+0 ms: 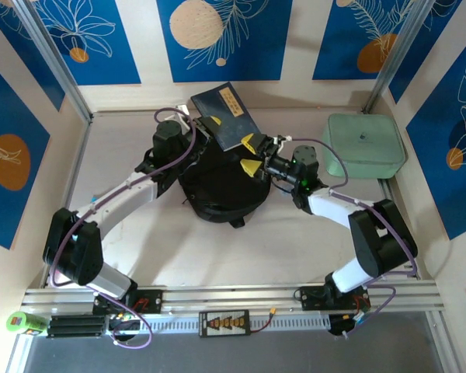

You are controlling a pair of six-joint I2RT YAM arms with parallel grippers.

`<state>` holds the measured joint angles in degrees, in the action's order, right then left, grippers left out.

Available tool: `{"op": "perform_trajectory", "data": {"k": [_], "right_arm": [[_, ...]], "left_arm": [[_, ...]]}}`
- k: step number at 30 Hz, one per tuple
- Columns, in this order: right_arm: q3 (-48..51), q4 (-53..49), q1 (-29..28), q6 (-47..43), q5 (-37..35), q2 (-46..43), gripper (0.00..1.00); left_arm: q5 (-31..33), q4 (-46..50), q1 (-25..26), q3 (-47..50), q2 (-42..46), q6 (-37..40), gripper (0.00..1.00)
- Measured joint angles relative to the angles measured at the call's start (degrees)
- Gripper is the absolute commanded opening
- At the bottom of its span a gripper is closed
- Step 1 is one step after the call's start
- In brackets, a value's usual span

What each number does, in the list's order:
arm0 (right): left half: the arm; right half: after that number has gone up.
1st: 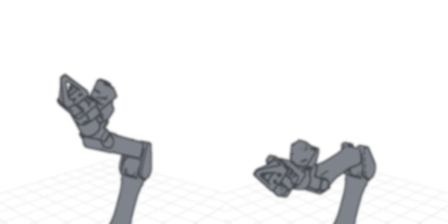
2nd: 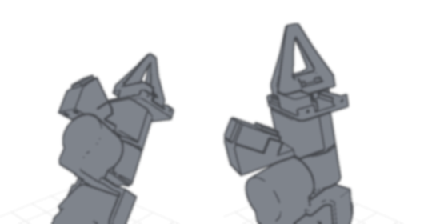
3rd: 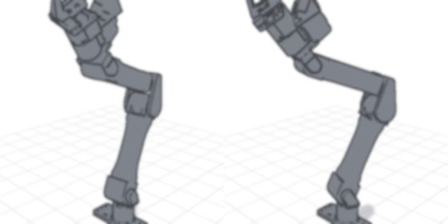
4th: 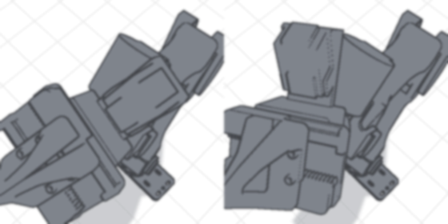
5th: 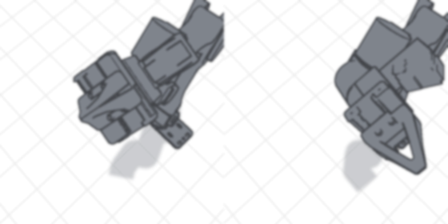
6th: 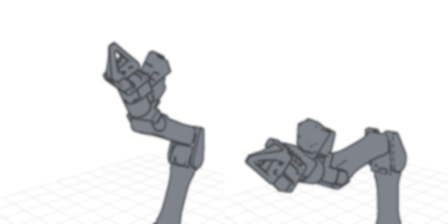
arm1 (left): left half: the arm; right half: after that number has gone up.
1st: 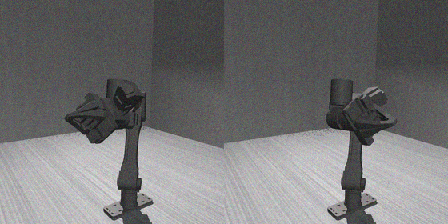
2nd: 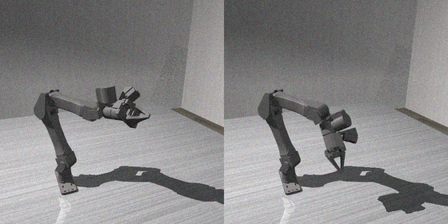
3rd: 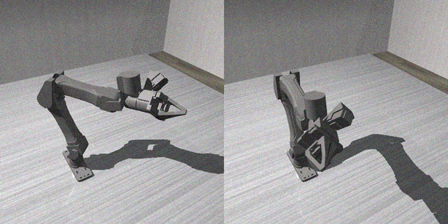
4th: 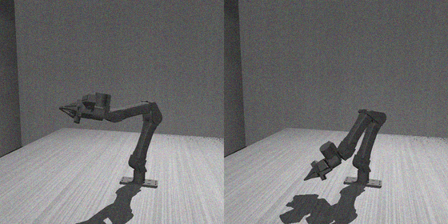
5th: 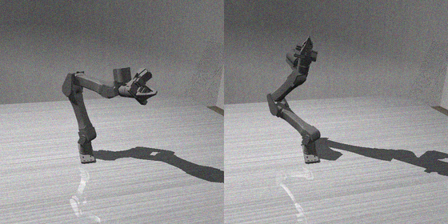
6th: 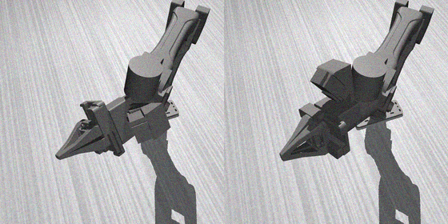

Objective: Pack the student bag
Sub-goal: Pass the book.

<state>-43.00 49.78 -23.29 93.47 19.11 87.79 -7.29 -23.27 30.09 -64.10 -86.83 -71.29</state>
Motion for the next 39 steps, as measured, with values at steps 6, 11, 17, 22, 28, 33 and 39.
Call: {"op": "perform_trajectory", "data": {"k": [6, 11, 17, 22, 28, 33, 39], "right_arm": [[-2.64, 2.6, -1.73, 3.17, -3.61, 2.47, 0.82], [-4.68, 3.69, -2.54, 3.32, -6.1, 3.32, 0.7], [-5.14, 2.99, -3.34, 1.57, -9.73, 3.32, 0.57], [-6.43, 2.38, -3.72, 0.26, -11.04, 3.43, 0.44], [-6.78, -0.22, -4.13, -0.72, -11.58, 3.85, 0.14], [-7.5, -8.09, -3.72, -3.43, -11.21, 3.37, 0.06], [-6.99, -22.77, -1.6, -11.26, -11.26, -2.01, 0.05]], "left_arm": [[0.59, -3.5, 0.59, 2.27, -1.18, -3.93, 0.0], [1.42, -4.74, 0.61, 3.63, -1.53, -5.84, 0.0], [2.25, -5.11, 0.61, 3.76, -1.53, -6.23, 0.0], [2.23, -5.11, 0.61, 3.76, -1.53, -6.16, 0.0], [2.27, -5.22, 0.61, 3.87, -1.53, -5.03, 0.2], [3.04, -2.38, 0.7, 5.77, -0.63, 0.39, 0.64], [6.49, 10.1, 1.07, 7.21, 5.11, 14.67, 0.8]]}}
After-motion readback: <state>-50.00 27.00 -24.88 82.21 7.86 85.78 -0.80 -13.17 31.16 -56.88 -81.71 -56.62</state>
